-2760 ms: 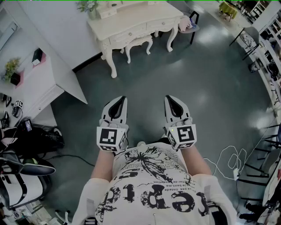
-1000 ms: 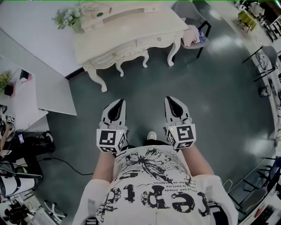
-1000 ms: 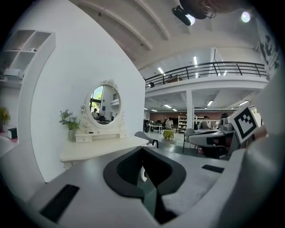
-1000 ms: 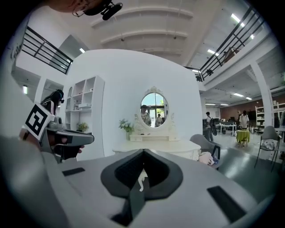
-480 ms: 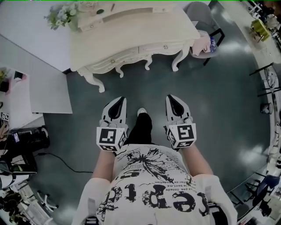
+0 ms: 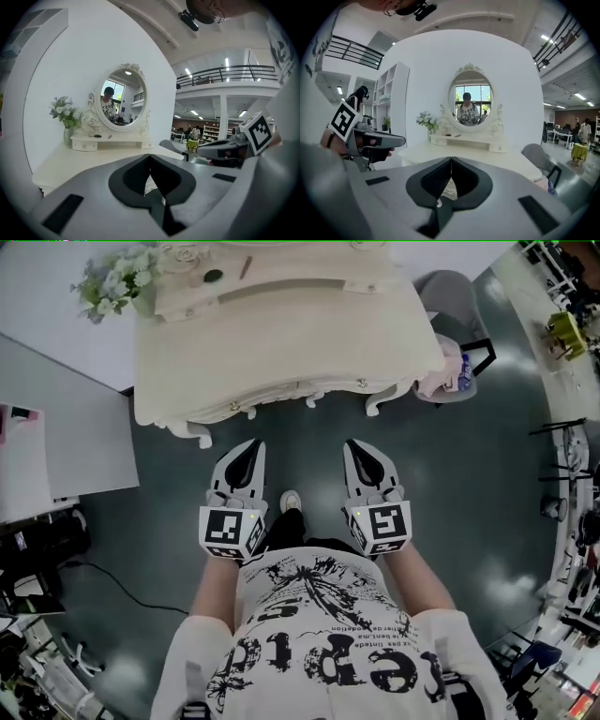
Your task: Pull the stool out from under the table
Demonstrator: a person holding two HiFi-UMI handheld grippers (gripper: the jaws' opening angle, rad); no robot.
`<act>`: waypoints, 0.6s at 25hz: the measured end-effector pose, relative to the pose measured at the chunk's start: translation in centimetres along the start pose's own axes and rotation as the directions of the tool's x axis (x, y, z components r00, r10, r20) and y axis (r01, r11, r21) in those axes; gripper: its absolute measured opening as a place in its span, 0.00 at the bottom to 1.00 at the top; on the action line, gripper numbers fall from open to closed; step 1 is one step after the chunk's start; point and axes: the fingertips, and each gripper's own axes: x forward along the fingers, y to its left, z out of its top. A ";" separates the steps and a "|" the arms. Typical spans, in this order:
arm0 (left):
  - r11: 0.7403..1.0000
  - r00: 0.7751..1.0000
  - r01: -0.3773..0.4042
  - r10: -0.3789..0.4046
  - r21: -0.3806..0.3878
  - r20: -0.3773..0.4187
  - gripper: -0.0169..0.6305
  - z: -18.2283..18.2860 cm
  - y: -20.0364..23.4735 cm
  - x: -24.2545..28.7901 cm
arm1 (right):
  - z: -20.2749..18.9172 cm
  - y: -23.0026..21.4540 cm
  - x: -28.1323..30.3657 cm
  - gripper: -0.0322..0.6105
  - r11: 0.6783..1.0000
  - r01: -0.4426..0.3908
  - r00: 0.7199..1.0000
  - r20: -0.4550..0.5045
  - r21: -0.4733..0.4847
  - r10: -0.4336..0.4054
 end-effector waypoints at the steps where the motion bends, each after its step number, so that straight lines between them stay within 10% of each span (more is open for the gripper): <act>1: 1.000 1.000 -0.009 0.009 0.003 -0.009 0.05 0.0 0.4 0.7 | 0.1 -0.5 1.0 0.08 1.000 -0.007 1.000 -0.001 -0.003 0.007; 15: 0.981 0.980 -0.178 0.169 -0.083 -0.105 0.05 -7.7 1.1 5.5 | -8.2 -4.9 9.7 0.08 0.983 -0.178 0.977 -0.113 0.047 0.182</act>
